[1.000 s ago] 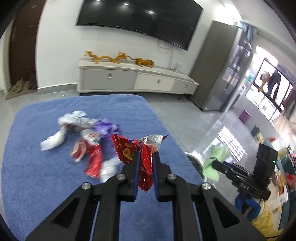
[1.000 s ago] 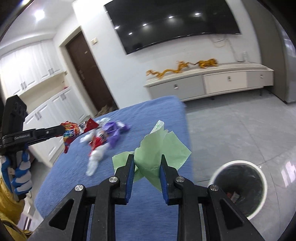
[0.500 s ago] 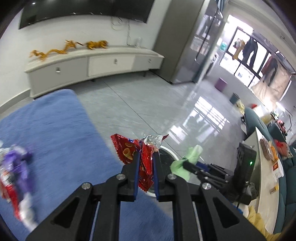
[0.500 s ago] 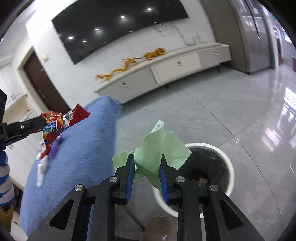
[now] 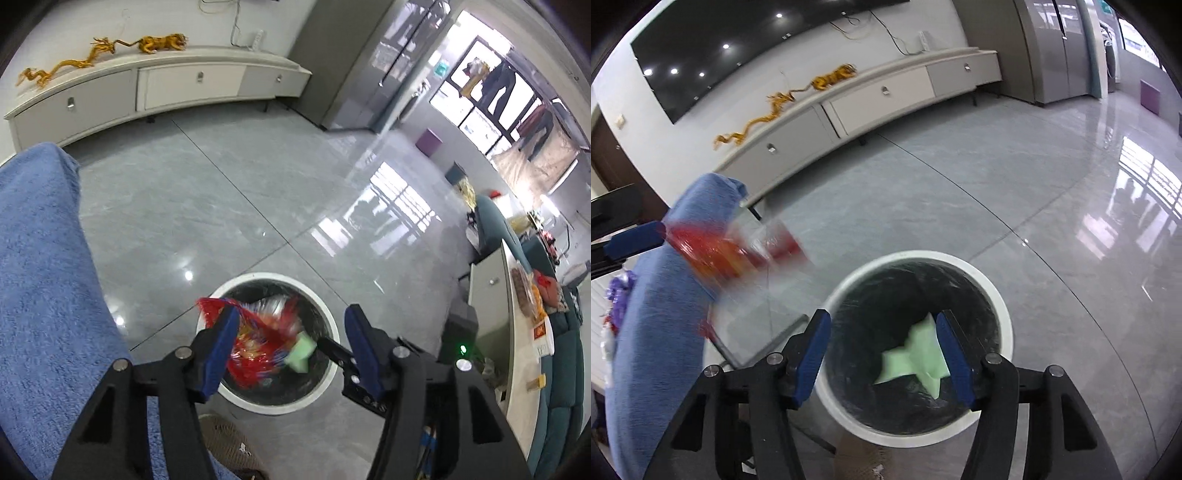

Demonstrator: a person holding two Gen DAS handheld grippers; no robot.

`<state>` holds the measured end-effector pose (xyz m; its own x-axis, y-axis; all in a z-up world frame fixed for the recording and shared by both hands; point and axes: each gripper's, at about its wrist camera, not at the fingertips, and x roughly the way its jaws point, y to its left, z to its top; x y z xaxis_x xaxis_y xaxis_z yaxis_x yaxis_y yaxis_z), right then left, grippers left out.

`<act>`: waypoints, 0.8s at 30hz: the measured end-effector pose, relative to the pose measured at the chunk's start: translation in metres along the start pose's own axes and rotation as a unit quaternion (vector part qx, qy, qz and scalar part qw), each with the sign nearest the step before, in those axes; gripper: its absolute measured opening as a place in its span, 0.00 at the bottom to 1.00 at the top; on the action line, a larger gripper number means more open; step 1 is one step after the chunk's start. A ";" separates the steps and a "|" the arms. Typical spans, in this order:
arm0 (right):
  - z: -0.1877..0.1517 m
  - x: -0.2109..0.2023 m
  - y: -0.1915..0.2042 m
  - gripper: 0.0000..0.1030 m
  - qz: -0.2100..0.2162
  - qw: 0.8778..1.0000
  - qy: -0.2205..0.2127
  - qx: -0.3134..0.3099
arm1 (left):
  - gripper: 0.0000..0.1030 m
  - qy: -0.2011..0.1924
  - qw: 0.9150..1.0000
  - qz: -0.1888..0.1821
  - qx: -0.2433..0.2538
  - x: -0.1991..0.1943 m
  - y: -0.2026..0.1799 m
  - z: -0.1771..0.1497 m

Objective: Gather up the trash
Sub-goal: 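Carry both items over the bin and open both tools to release them, then return both tools over the remaining trash on the table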

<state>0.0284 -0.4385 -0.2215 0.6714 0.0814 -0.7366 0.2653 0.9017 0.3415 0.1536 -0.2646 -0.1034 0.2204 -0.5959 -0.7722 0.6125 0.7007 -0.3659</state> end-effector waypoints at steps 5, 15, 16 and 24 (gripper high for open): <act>-0.008 -0.001 -0.001 0.56 -0.004 1.000 0.008 0.011 | 0.56 0.001 1.000 -0.010 -0.010 -0.011 0.010 -0.007; -0.009 -0.031 0.027 0.56 0.020 1.000 -0.007 -0.007 | 0.56 -0.045 0.998 0.032 -0.022 -0.092 0.035 -0.040; -0.009 -0.038 0.032 0.56 0.023 1.000 -0.012 -0.010 | 0.56 -0.053 0.998 0.035 -0.029 -0.104 0.041 -0.045; -0.010 -0.095 0.066 0.56 0.034 0.998 -0.047 -0.040 | 0.56 -0.096 0.988 0.087 -0.087 -0.197 0.089 -0.113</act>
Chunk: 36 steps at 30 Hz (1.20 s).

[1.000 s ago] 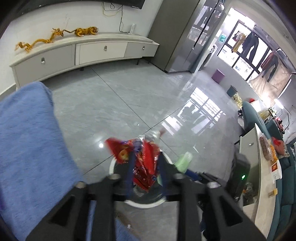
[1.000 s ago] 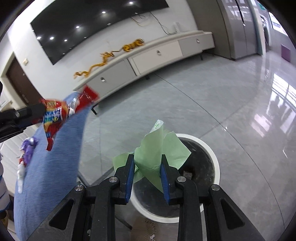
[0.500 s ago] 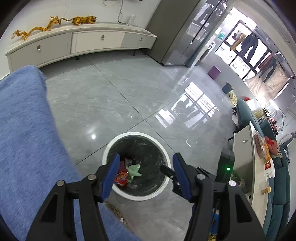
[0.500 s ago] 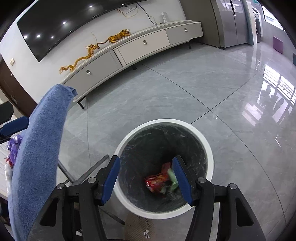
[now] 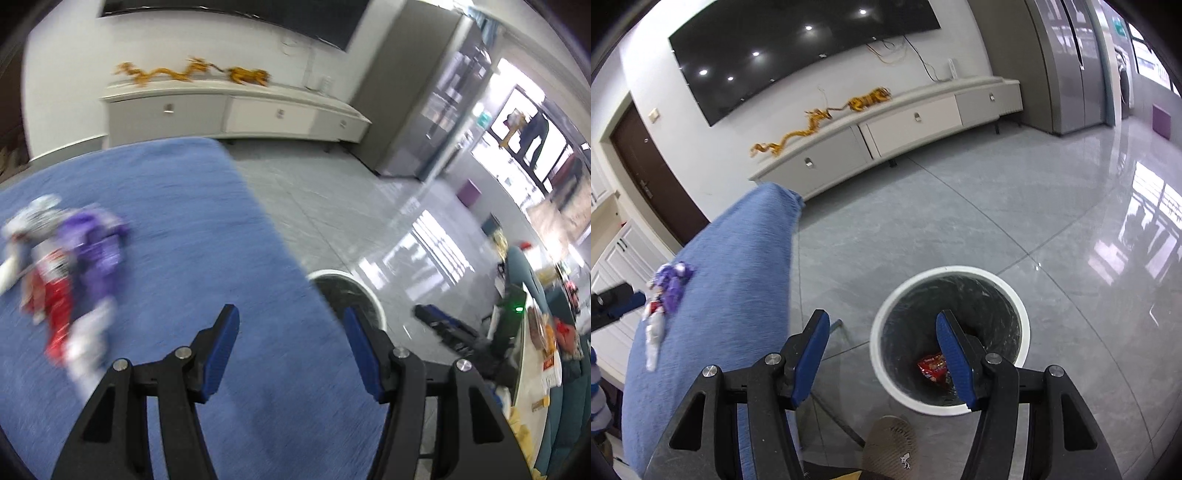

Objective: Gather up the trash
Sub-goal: 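Return both tools over the remaining trash on the table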

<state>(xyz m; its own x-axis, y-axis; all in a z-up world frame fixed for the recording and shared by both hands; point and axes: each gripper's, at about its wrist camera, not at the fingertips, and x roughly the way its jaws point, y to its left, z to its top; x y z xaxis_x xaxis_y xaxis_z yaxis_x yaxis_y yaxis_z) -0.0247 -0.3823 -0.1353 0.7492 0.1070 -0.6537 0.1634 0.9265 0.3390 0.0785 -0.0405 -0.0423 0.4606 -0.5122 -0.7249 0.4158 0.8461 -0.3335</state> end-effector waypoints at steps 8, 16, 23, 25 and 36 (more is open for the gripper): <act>0.002 -0.052 0.034 0.59 0.005 0.999 -0.040 -0.032 | 0.56 -0.064 0.996 0.038 -0.047 -0.089 0.050 -0.034; -0.002 -0.072 0.052 0.60 0.015 0.997 -0.051 -0.053 | 0.56 -0.085 0.992 0.057 -0.079 -0.120 0.072 -0.050; -0.005 -0.081 0.051 0.61 0.016 0.997 -0.057 -0.050 | 0.56 -0.086 0.990 0.066 -0.091 -0.121 0.077 -0.059; -0.005 -0.082 0.052 0.61 0.018 0.997 -0.056 -0.051 | 0.56 -0.086 0.990 0.069 -0.091 -0.121 0.077 -0.062; -0.001 -0.098 0.076 0.61 0.050 0.993 -0.077 -0.080 | 0.65 -0.154 0.971 0.167 -0.076 -0.156 0.080 -0.072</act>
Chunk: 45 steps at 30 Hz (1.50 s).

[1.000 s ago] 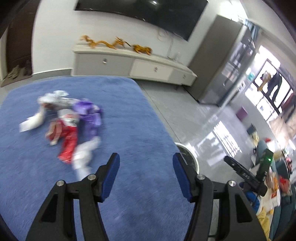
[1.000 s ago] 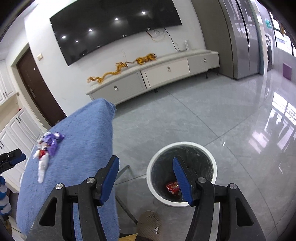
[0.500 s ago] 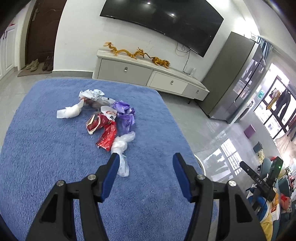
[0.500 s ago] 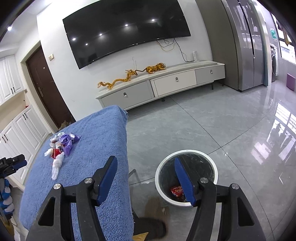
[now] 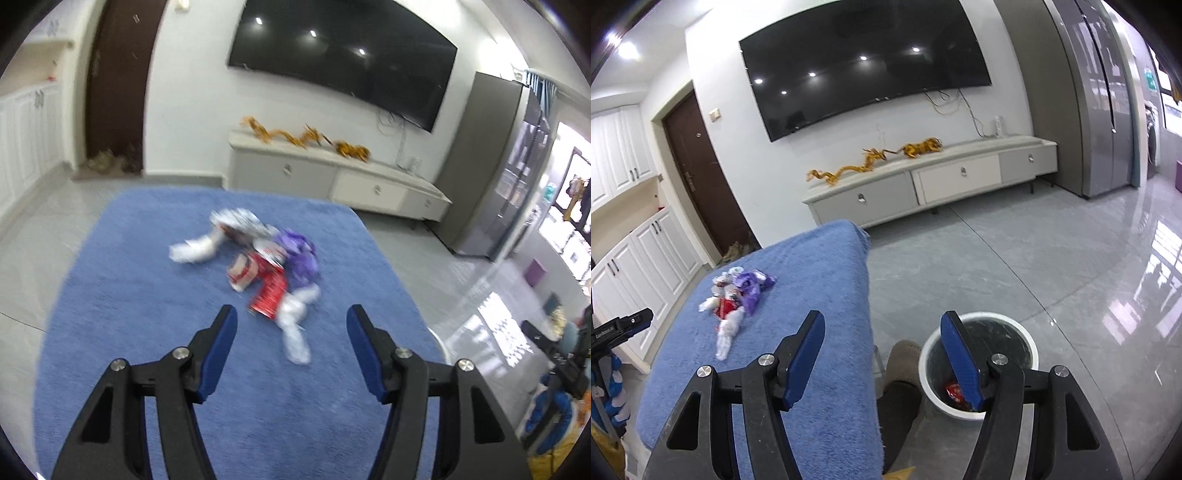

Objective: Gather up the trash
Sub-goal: 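Return both tools over the remaining trash on the table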

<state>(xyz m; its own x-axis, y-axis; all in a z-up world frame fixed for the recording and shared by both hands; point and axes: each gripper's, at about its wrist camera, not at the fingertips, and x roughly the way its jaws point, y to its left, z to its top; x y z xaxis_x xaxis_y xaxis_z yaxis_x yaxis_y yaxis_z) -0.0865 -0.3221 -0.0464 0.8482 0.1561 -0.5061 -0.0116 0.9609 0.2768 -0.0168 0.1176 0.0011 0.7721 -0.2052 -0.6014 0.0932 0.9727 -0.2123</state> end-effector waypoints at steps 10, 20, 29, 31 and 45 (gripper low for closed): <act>0.004 0.006 0.027 0.61 0.066 0.997 -0.019 -0.035 | 0.76 -0.061 0.994 0.089 -0.014 -0.029 0.004 0.016; 0.000 -0.001 0.020 0.61 0.095 0.995 -0.022 -0.032 | 0.76 -0.087 0.987 0.130 -0.033 -0.058 0.009 0.021; 0.006 -0.034 0.049 0.61 0.094 0.993 -0.054 -0.049 | 0.76 -0.114 0.986 0.116 -0.031 -0.102 0.019 0.007; 0.008 -0.040 0.063 0.61 0.094 0.992 -0.057 -0.060 | 0.76 -0.122 0.985 0.115 -0.034 -0.115 0.027 0.003; 0.020 -0.017 0.116 0.61 0.102 0.989 -0.042 -0.098 | 0.71 -0.084 0.990 0.104 -0.045 -0.085 0.073 -0.002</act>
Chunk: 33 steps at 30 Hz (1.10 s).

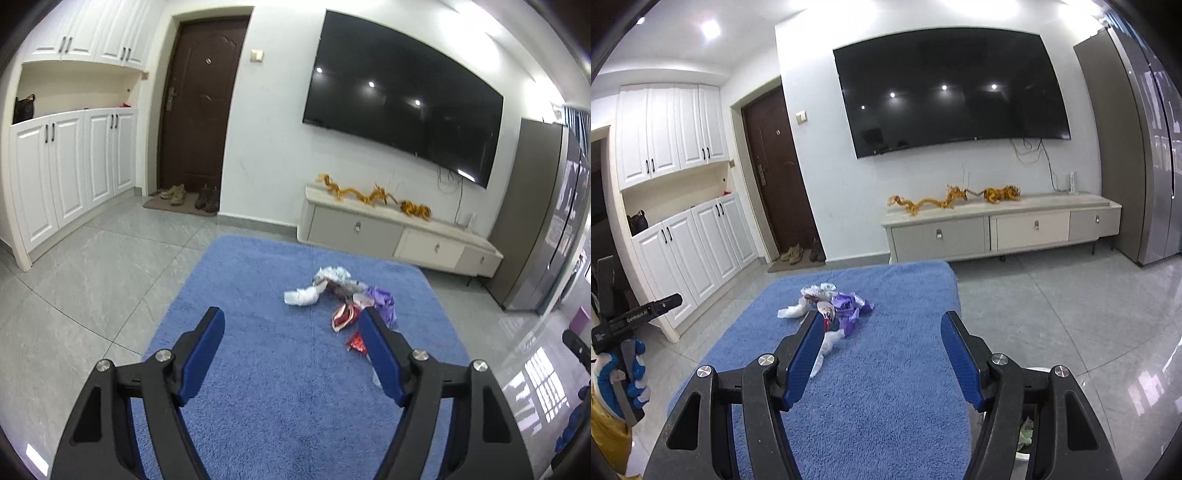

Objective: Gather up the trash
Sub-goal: 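Return both tools over the remaining trash on the table, then grasp the red-white wrapper with the left tool while the right tool grasps the purple bag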

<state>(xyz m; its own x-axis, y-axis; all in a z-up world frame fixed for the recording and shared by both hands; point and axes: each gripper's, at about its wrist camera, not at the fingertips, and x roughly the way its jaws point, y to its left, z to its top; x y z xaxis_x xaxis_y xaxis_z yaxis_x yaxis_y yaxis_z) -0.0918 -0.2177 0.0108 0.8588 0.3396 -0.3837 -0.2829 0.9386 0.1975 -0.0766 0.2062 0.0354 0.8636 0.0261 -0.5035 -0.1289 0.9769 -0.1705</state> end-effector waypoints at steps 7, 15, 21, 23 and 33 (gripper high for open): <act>-0.004 0.069 0.002 0.57 0.023 0.998 0.061 -0.004 | 0.63 0.066 0.998 -0.013 0.016 0.068 -0.008 -0.013; -0.005 0.170 0.023 0.56 0.061 0.990 0.124 -0.029 | 0.56 0.131 0.989 -0.044 0.052 0.150 -0.028 -0.021; -0.009 0.248 0.037 0.56 0.083 0.981 0.170 -0.043 | 0.55 0.161 0.979 -0.084 0.098 0.205 -0.046 -0.021; -0.011 0.269 0.040 0.56 0.089 0.978 0.181 -0.046 | 0.55 0.176 0.973 -0.109 0.106 0.223 -0.051 -0.021; -0.019 0.329 0.048 0.56 0.107 0.969 0.215 -0.052 | 0.55 0.207 0.958 -0.151 0.126 0.280 -0.066 -0.022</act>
<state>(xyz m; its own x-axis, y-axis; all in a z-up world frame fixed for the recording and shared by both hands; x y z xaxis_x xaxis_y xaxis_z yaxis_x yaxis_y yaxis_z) 0.1688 -0.0598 -0.1229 0.5250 0.5000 -0.6887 -0.4950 0.8377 0.2308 0.1631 0.1439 -0.1123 0.5694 -0.3010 -0.7650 0.2638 0.9482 -0.1768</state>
